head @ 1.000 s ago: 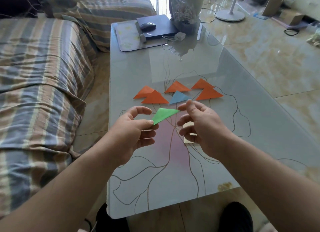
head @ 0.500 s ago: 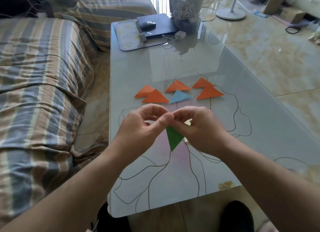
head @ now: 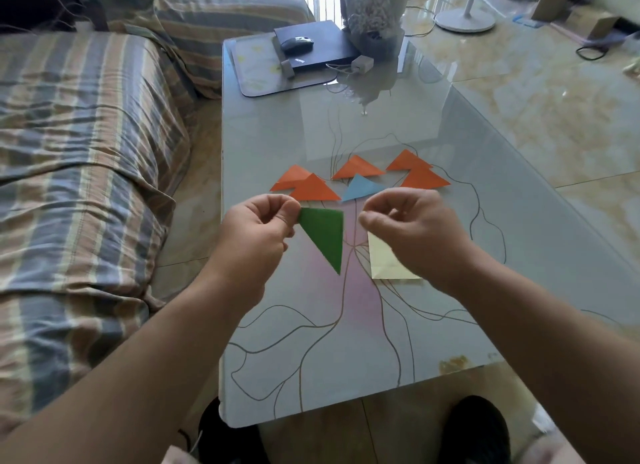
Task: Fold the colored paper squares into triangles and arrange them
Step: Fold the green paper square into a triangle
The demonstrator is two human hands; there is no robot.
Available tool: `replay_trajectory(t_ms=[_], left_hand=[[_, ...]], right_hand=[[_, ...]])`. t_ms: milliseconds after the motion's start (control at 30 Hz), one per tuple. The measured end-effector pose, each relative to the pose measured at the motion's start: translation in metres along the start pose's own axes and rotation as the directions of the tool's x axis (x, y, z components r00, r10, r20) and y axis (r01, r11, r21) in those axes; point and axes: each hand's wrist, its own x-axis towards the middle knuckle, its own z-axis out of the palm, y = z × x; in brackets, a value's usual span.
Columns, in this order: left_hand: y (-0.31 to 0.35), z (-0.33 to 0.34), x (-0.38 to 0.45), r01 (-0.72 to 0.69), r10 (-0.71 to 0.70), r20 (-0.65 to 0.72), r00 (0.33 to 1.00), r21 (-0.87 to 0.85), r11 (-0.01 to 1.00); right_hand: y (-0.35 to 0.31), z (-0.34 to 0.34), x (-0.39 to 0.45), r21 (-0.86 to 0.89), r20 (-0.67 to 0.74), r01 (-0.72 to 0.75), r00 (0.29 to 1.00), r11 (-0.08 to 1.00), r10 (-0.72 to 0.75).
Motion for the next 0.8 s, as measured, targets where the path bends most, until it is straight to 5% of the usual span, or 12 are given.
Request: replay_trajectory(t_ms=[100, 233, 400, 500, 800], left_hand=[[-0.003, -0.002, 0.005, 0.152, -0.169, -0.087, 0.982, -0.177, 0.972], [-0.009, 0.006, 0.005, 0.316, -0.366, -0.052, 0.929, -0.403, 0.859], [-0.01, 0.025, -0.012, 0.457, -0.432, 0.17, 0.886, -0.484, 0.747], [-0.013, 0.034, -0.022, 0.431, -0.379, 0.207, 0.902, -0.411, 0.803], [-0.013, 0.03, -0.014, 0.106, -0.105, 0.012, 0.994, -0.201, 0.974]], right_hand=[[0.0, -0.006, 0.002, 0.135, -0.002, -0.129, 0.991, 0.982, 0.13], [-0.001, 0.003, -0.002, 0.282, 0.283, -0.454, 0.881, 0.845, 0.379], [-0.001, 0.027, -0.014, 0.327, 0.28, -0.411, 0.902, 0.851, 0.329], [-0.001, 0.034, -0.015, 0.42, 0.184, -0.354, 0.935, 0.836, 0.303], [-0.001, 0.005, 0.001, 0.487, 0.115, -0.359, 0.93, 0.796, 0.349]])
